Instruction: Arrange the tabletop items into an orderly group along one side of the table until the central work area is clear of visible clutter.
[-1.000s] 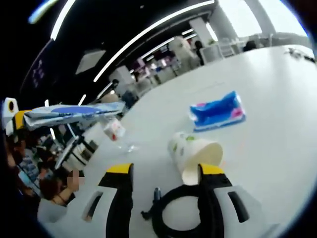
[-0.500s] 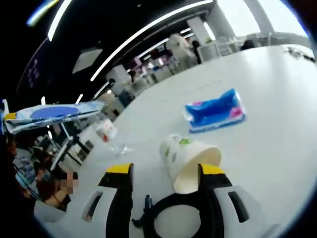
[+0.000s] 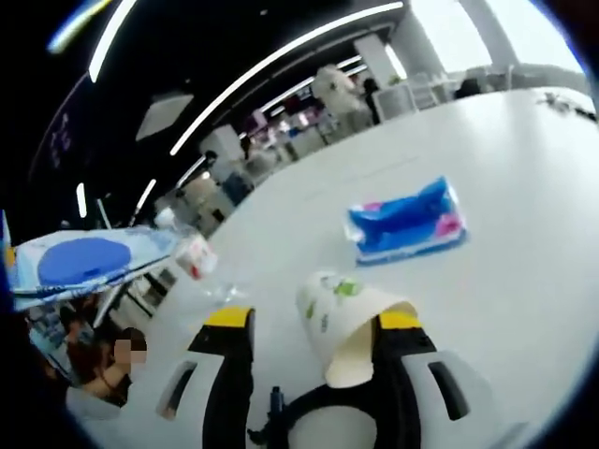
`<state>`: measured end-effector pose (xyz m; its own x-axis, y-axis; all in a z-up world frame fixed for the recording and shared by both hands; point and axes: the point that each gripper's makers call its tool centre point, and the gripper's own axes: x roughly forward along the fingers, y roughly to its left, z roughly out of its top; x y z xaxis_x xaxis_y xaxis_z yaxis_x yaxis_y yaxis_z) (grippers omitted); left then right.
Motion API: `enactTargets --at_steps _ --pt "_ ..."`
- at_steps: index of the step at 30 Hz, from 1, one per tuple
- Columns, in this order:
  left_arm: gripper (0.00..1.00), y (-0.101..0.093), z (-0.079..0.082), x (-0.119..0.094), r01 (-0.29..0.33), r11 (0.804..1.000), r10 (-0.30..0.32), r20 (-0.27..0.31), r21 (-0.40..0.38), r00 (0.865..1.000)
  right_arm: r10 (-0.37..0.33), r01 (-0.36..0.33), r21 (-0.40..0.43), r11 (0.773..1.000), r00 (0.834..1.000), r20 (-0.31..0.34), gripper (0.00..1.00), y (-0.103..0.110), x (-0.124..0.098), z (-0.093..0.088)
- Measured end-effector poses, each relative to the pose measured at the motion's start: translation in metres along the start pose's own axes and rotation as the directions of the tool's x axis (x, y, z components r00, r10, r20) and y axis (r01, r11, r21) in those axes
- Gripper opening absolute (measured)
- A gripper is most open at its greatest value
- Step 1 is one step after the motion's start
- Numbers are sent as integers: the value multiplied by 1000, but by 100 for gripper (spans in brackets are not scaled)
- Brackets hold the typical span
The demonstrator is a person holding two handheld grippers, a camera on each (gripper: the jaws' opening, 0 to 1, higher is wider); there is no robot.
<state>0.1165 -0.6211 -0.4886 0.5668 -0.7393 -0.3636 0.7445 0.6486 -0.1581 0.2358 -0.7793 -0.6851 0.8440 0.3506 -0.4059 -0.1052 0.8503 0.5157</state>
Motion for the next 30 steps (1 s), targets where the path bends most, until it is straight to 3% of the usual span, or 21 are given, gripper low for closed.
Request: enactTargets --at_steps 7,13,16,19,22,30 --pt "0 -9 -12 -3 6 1000 -6 -5 -28 1000 -6 6 21 1000 1000 -8 38 0 6 3" --pt "0 -13 -24 -8 0 998 -1 -21 -60 1000 7 -7 5 1000 1000 -9 22 3 10 6" --pt "0 -16 -29 -9 -1 997 0 -25 -75 1000 5 -6 -39 999 1000 -25 7 4 12 5" --pt "0 -19 -35 -10 -4 996 1 -33 -91 999 31 -32 -42 999 999 -24 1 10 15 8" --pt "0 -20 -39 -11 -10 995 6 -36 -104 999 21 -29 -190 981 999 -40 0 10 17 11" --pt "0 -19 -45 -15 -24 990 20 -32 -136 999 67 -80 -261 962 996 -60 0 23 20 22"
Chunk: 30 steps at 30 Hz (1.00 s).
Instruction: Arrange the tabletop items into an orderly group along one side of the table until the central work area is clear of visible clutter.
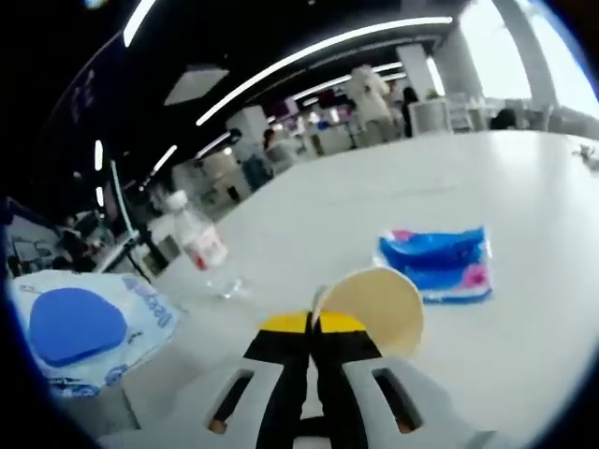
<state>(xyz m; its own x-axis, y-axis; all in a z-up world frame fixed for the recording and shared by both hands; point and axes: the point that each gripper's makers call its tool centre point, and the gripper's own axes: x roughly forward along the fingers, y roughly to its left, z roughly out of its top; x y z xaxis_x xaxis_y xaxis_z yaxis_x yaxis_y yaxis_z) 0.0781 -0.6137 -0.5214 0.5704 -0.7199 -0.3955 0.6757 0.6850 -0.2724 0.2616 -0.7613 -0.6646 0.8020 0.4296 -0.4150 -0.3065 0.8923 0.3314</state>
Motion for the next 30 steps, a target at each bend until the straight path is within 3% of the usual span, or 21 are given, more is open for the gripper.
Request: enactTargets --at_steps 14,24,30 --pt "0 4 -15 -1 -5 999 5 0 -42 1000 117 -120 -46 992 991 -63 0 16 2 24" --pt "0 14 -23 -9 -24 998 23 -7 -63 1000 167 -177 -95 980 980 -108 0 37 4 19" --pt "0 14 -30 -9 -30 998 28 -25 -64 999 218 -245 -164 955 962 -166 0 45 6 21"
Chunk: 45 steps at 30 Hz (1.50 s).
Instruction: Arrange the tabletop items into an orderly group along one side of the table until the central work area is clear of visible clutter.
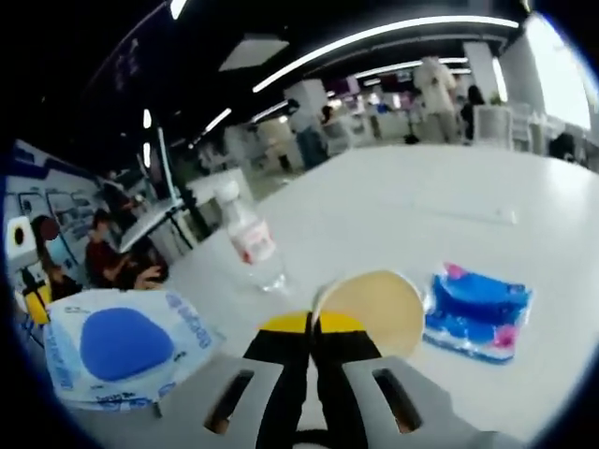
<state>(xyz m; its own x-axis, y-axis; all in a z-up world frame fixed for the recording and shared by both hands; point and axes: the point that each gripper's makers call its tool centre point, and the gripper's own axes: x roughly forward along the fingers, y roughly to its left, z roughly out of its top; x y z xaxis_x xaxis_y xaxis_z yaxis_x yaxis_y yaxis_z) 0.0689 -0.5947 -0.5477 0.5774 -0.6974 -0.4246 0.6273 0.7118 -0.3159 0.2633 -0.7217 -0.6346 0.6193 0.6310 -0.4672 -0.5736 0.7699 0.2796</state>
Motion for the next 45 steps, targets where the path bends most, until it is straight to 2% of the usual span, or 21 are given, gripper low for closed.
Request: enactTargets --at_steps 5,8,15,18,20,22,23,25,28,30,31,34,37,40,42,45 --pt "0 -2 -3 2 1 1000 -1 -4 -11 1000 46 -49 -61 997 997 -56 0 2 3 4" --pt "0 -4 -4 3 0 1000 0 -2 -16 1000 67 -85 -145 986 990 -123 0 4 6 -1" --pt "0 -4 -10 4 -10 999 10 2 -39 1000 99 -131 -194 972 981 -168 0 10 13 7" --pt "0 0 -12 8 -37 993 41 39 -113 998 112 -150 -213 965 977 -181 0 12 17 11" --pt "0 5 -14 14 -55 979 70 67 -196 995 116 -153 -207 966 977 -180 0 12 18 13" --pt "0 7 -18 18 -69 969 86 63 -235 994 119 -157 -208 966 976 -184 0 12 20 14" --pt "0 8 -25 22 -86 957 101 39 -277 994 119 -159 -212 964 975 -188 0 13 21 13" --pt "0 12 -31 26 -128 937 145 28 -326 989 126 -169 -219 961 972 -198 0 15 24 13" --pt "0 10 -41 30 -157 938 166 5 -310 986 138 -184 -226 957 969 -204 0 18 26 13" --pt "0 9 -44 33 -164 926 177 7 -339 984 146 -193 -225 955 967 -209 0 19 27 11" --pt "0 8 -47 34 -172 914 186 3 -367 983 151 -198 -222 955 965 -212 0 20 27 10" --pt "0 8 -55 38 -204 902 212 -20 -380 977 163 -213 -227 950 962 -220 0 22 27 9" --pt "0 9 -64 42 -247 907 237 -72 -342 969 171 -224 -232 947 959 -227 0 22 26 7" --pt "0 7 -79 48 -276 907 233 -168 -319 958 175 -229 -233 945 957 -229 0 21 26 6" --pt "0 10 -93 49 -326 904 263 -241 -277 934 181 -237 -236 942 955 -235 0 21 26 6" --pt "1 5 -99 54 -328 908 260 -262 -261 929 186 -242 -238 941 954 -235 0 22 25 6"
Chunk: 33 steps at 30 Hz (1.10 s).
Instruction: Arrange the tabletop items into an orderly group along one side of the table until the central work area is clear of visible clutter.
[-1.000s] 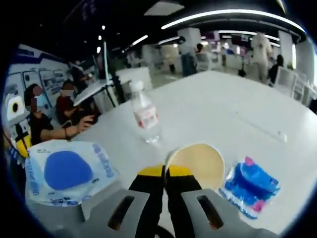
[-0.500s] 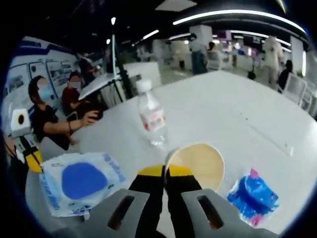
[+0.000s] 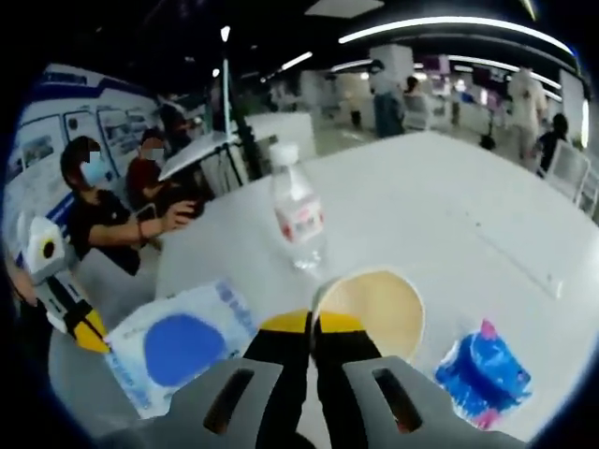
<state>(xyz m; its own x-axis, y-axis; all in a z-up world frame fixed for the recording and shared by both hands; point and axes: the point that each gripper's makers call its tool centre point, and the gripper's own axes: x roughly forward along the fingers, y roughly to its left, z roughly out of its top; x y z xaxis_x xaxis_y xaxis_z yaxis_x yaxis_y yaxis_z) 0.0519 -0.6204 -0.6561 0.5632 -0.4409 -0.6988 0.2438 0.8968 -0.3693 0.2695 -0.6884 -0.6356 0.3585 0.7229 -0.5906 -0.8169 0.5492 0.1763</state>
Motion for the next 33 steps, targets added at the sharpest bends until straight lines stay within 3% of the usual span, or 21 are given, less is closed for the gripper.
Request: enactTargets --at_steps 5,8,11,18,23,33 --pt "0 5 -18 7 -47 996 55 -104 73 993 -2 2 4 1000 1000 12 0 0 -1 1" --pt "0 8 -22 13 -62 997 69 -123 55 990 0 0 8 1000 1000 17 0 2 0 1" --pt "1 15 -35 18 -89 993 103 -191 82 976 2 -2 10 1000 1000 19 0 5 0 -1" --pt "2 16 -42 19 -89 994 103 -232 71 967 5 -5 10 1000 1000 11 0 6 0 -6" --pt "7 14 -41 17 -82 995 94 -231 60 968 11 -11 -3 1000 1000 -7 0 8 1 -8" --pt "17 11 -27 12 -83 996 85 -169 18 982 44 -50 -73 996 996 -79 0 10 7 -12"
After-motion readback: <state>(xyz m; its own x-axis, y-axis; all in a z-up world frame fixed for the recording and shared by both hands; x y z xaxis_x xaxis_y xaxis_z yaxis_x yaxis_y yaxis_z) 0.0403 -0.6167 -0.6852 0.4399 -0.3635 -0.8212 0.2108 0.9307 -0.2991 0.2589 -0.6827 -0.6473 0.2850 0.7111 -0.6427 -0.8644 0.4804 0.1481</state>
